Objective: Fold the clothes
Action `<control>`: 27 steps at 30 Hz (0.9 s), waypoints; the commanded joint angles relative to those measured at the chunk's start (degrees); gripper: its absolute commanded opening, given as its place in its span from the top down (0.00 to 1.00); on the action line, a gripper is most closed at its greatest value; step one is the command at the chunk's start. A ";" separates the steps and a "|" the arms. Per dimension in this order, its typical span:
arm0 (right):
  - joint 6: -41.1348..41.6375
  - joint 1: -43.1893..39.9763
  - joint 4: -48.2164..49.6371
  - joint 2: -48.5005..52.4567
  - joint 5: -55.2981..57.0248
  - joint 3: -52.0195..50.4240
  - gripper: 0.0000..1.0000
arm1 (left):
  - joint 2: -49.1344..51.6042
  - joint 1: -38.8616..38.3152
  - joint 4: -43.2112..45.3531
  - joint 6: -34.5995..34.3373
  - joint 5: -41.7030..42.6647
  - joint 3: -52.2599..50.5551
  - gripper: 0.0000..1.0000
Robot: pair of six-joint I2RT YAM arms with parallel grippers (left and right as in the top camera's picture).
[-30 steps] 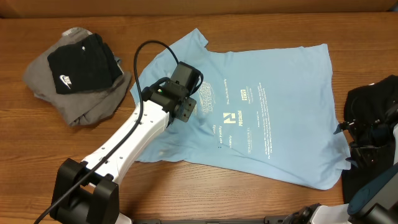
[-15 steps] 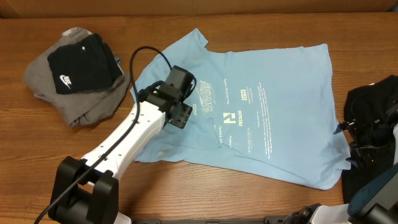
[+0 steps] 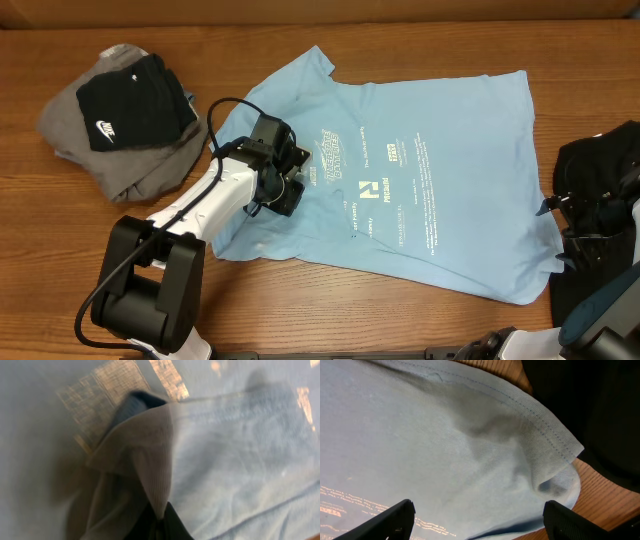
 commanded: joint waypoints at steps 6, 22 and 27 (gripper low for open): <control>-0.20 0.04 0.00 -0.79 -1.01 0.37 0.15 | -2.47 2.62 -8.81 -2.23 -5.99 6.23 0.96; -1.29 0.04 -2.91 -0.79 0.55 -1.66 0.24 | -7.74 5.81 -17.16 -4.94 -15.52 10.21 0.96; -1.16 0.04 -2.27 -0.79 0.87 -5.81 0.25 | -7.74 5.92 -17.27 -5.70 -15.10 10.21 0.96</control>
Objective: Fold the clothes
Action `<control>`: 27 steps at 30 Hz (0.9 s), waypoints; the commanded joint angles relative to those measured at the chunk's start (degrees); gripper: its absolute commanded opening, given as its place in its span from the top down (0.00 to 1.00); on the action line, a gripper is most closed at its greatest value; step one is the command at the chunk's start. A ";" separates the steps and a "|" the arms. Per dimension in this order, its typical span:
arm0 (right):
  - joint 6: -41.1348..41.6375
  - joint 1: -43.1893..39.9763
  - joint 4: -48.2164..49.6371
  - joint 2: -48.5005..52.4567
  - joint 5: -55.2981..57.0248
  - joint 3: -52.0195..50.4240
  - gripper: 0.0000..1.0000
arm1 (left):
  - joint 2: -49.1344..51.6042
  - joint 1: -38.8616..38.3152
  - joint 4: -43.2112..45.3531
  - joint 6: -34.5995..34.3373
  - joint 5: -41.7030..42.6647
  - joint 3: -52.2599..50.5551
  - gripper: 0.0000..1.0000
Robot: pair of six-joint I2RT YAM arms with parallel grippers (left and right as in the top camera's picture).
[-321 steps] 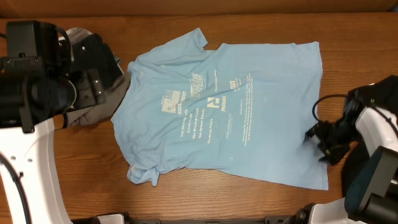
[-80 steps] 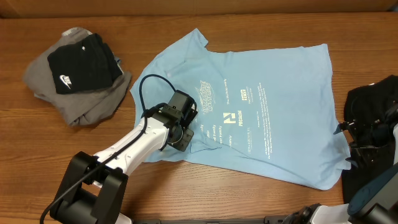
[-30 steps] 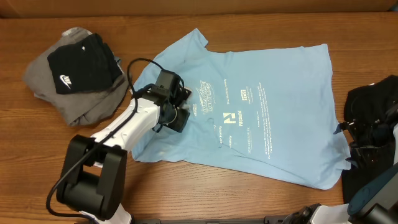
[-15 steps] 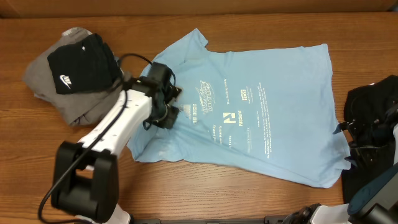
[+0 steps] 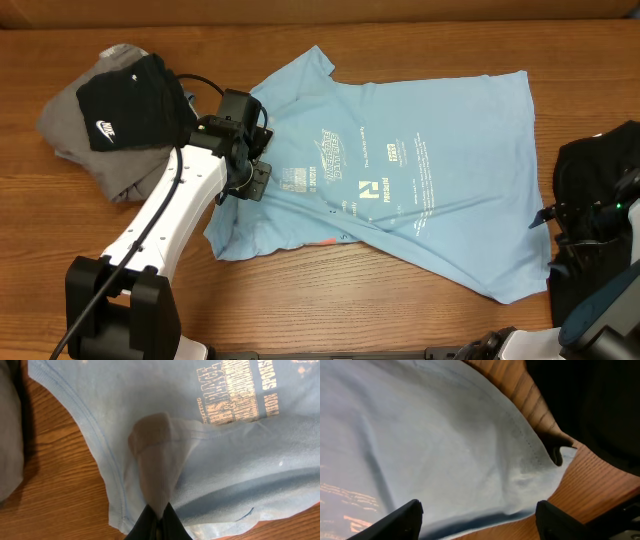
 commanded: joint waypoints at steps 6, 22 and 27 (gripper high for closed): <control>6.25 -4.85 6.54 -0.79 4.11 -8.44 0.34 | -0.61 0.42 -0.55 -2.19 -1.70 0.72 0.96; -0.07 -5.44 12.44 -0.79 -6.21 -10.71 0.46 | -0.59 2.03 -0.31 -5.14 -2.43 0.72 0.96; 5.88 -3.41 15.54 -0.76 -7.48 -12.33 0.86 | -0.59 2.03 -0.70 -5.16 -2.43 0.72 0.96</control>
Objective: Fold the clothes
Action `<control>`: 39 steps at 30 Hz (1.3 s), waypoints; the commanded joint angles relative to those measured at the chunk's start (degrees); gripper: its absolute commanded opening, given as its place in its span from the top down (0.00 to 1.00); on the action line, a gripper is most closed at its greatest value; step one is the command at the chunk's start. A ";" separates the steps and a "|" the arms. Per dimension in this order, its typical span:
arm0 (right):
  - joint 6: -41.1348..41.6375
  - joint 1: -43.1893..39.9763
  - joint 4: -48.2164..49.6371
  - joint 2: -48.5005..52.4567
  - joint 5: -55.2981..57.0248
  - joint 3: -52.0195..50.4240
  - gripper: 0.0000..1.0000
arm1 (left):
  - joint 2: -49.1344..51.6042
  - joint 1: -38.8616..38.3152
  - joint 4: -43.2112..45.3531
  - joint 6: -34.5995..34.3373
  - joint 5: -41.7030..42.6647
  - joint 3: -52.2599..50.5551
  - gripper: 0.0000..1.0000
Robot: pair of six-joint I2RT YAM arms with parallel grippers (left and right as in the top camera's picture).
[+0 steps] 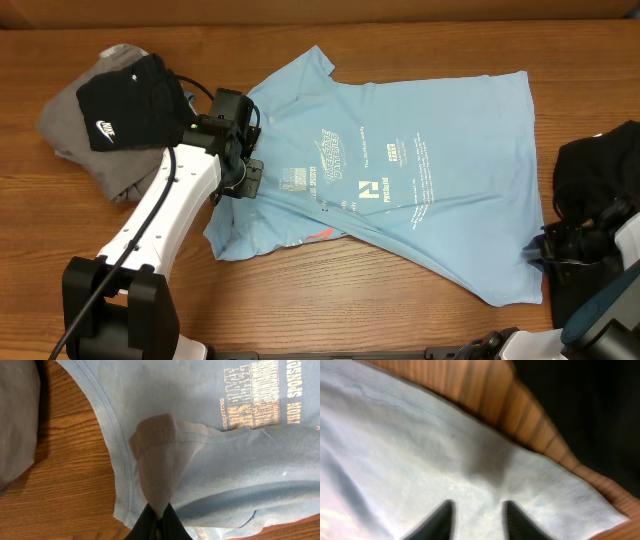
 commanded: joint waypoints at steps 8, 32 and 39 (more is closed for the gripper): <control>3.54 -0.81 3.48 -0.79 -0.98 -0.57 0.87 | -0.61 0.31 -0.55 -1.16 -0.98 0.72 0.96; -1.95 -0.63 22.40 0.33 -25.20 -2.38 0.73 | -0.59 0.28 -0.59 -1.20 -0.02 0.72 0.91; -5.49 -3.37 2.34 -1.66 -13.84 3.61 0.57 | -0.61 0.28 -0.57 -1.18 0.02 0.72 0.89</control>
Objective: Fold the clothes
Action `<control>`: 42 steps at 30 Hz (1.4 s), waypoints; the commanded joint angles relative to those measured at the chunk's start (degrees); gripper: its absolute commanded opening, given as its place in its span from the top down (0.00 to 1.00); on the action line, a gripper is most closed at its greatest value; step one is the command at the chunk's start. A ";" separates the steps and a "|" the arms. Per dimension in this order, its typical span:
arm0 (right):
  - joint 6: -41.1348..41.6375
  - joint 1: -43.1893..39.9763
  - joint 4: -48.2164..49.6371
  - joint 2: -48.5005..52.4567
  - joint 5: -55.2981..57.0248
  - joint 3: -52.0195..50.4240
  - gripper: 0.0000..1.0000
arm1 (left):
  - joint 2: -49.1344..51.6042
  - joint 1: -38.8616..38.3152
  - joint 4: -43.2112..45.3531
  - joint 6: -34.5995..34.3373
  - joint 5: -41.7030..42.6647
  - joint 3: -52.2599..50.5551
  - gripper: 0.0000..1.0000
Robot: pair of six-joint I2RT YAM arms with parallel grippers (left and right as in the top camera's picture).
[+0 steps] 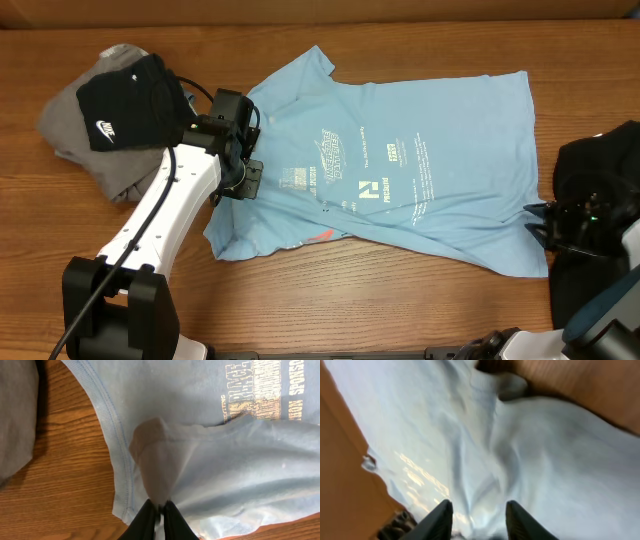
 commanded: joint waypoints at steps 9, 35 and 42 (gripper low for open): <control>8.59 -1.97 -6.93 -1.57 28.76 -5.27 0.30 | -0.61 0.28 0.02 -0.55 0.92 0.72 0.90; 7.52 -2.08 -7.32 -5.84 28.57 -4.87 0.96 | -0.33 0.28 1.60 -0.59 1.01 0.35 0.54; 7.10 -2.08 -8.96 -12.57 27.39 -3.15 0.96 | -0.31 0.31 2.10 -0.55 1.14 0.17 0.48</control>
